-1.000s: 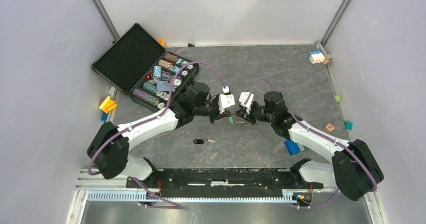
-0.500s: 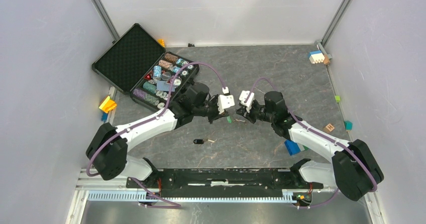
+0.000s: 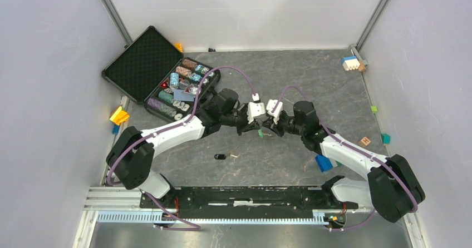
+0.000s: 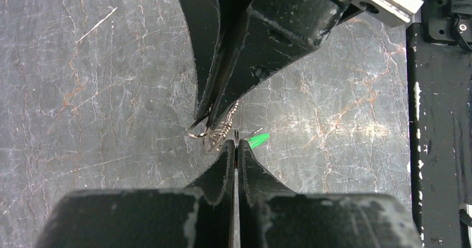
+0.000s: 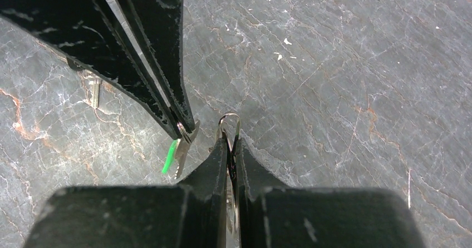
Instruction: Put the keys on the keyring
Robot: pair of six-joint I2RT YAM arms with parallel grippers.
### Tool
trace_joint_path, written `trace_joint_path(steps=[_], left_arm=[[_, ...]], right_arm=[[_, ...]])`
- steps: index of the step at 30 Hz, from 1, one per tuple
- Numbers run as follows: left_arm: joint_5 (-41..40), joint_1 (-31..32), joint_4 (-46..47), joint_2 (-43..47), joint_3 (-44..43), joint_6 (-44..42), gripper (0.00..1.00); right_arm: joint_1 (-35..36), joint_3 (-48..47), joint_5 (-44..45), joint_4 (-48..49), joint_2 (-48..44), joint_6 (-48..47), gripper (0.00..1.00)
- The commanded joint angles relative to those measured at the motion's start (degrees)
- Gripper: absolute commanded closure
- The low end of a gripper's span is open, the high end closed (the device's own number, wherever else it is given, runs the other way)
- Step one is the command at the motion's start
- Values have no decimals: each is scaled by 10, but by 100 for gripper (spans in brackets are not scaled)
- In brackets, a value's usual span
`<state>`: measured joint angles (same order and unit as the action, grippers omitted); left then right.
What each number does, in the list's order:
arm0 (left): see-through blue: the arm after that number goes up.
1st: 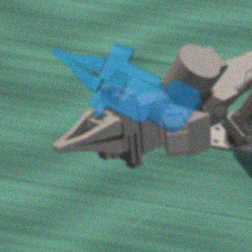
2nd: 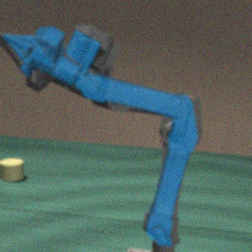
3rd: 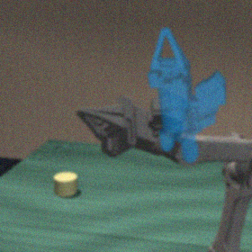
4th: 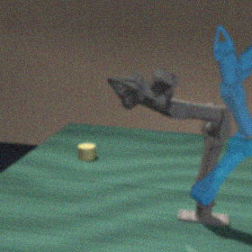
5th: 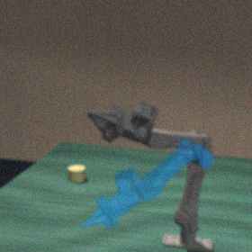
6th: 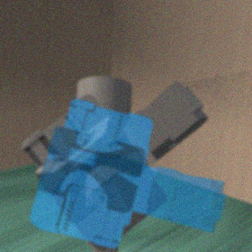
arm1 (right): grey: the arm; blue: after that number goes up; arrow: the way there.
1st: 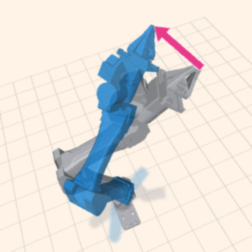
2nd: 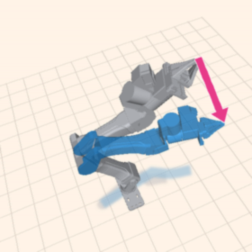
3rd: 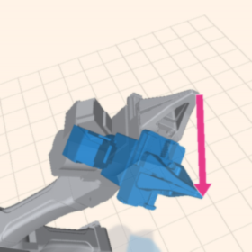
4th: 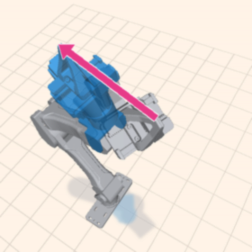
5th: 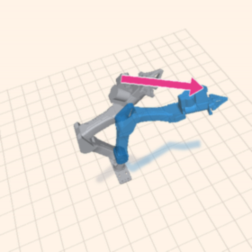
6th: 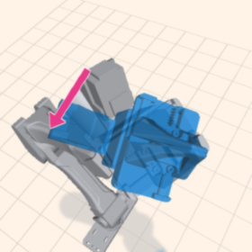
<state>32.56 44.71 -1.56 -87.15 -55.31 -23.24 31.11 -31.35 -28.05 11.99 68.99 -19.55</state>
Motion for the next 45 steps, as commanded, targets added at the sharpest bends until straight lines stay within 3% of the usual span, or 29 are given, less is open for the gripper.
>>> trace_joint_path(steps=[1,15,45], left_arm=[[13,1,35,-12,-26,17,98],[51,-35,141,16,52,26,98],[86,-36,92,3,16,-3,98]], right_arm=[[5,-1,-20,28,-11,-2,100],[-1,12,-48,47,-12,0,100],[-1,12,-47,46,-12,-1,100]])
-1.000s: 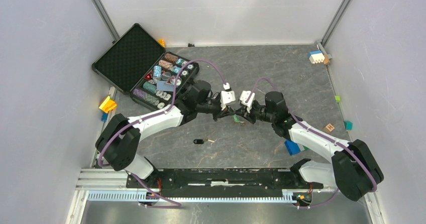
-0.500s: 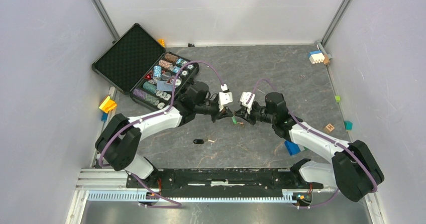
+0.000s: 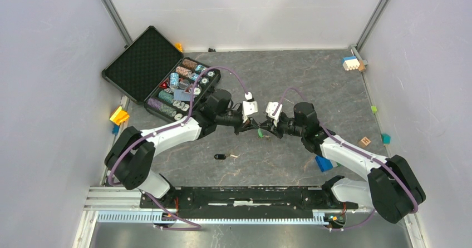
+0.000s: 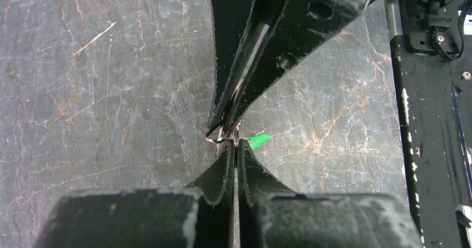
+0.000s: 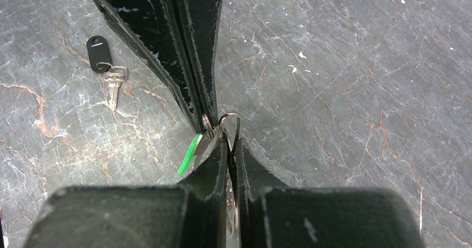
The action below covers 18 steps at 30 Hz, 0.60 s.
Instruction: Put the keys on the keyring
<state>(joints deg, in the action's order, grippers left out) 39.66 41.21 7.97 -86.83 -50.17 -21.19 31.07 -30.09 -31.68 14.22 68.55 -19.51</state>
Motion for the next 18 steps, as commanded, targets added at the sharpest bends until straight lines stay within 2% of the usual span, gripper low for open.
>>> trace_joint_path(steps=[1,18], left_arm=[[16,-1,-6,-1,-37,-24,98],[-10,2,-16,-17,-44,-32,98]], right_arm=[[-1,-1,-10,25,-8,-1,100],[0,-2,-13,24,-7,-1,100]])
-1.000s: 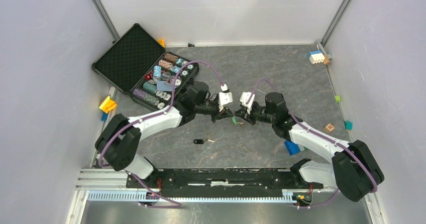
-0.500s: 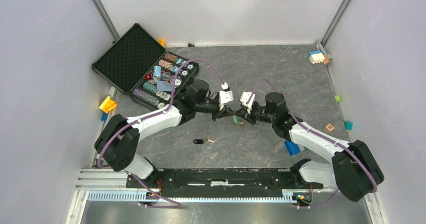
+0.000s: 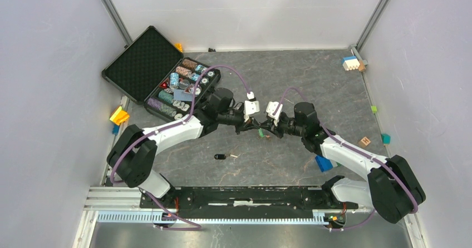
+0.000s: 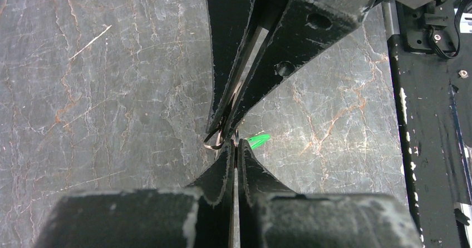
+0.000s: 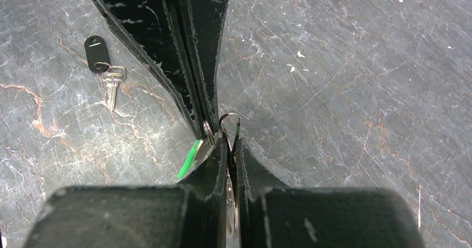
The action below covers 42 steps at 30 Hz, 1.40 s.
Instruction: Put the keys on the keyring
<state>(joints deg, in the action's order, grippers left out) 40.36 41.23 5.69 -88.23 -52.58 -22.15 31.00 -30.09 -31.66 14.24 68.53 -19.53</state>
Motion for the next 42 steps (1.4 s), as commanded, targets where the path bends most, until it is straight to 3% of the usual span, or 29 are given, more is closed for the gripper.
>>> trace_joint_path(steps=[1,16,42], left_arm=[[-21,3,6,-4,-21,-23,98],[-78,14,6,8,-24,-49,98],[-83,22,-20,52,10,-87,98]], right_arm=[[0,-2,-13,23,-7,-1,100],[0,-4,-18,20,0,-1,100],[0,-9,-11,15,2,0,100]])
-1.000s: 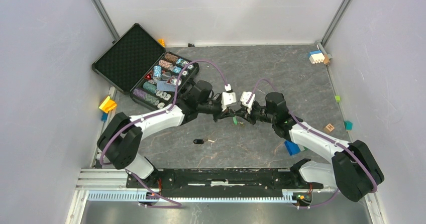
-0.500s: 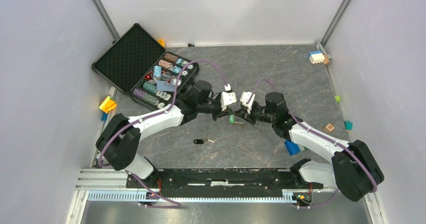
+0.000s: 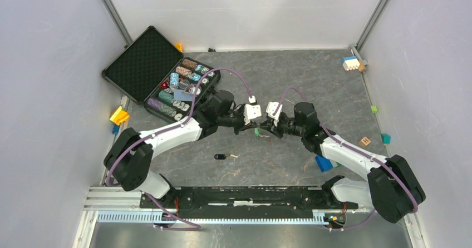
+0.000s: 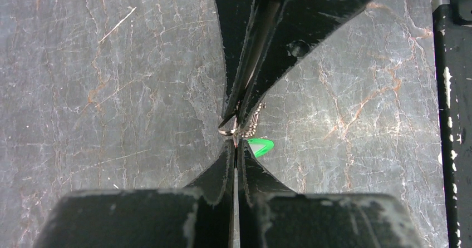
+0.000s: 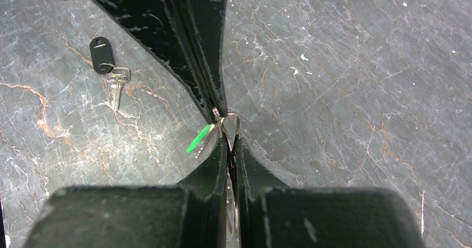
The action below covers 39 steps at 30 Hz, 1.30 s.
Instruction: Put the keys on the keyring
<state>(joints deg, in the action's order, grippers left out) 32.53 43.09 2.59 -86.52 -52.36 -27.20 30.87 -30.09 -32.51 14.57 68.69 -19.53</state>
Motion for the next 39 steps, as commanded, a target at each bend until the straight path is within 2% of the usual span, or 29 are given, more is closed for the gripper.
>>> trace_joint_path(steps=[1,9,17,25,31,39], left_arm=[[-5,3,9,38,8,-39,98],[-9,8,-15,47,3,-63,98],[5,23,-20,20,-13,-60,98],[-6,24,22,4,-7,-53,98],[-29,26,34,8,-5,-52,98],[-104,50,54,29,16,-41,98]], right_arm=[[1,-9,-3,11,1,1,100],[2,-12,-9,9,7,2,100],[2,-13,-15,8,8,2,100],[2,-12,-28,9,9,2,100],[2,-13,-27,8,12,2,100],[1,-16,-17,5,14,3,100]])
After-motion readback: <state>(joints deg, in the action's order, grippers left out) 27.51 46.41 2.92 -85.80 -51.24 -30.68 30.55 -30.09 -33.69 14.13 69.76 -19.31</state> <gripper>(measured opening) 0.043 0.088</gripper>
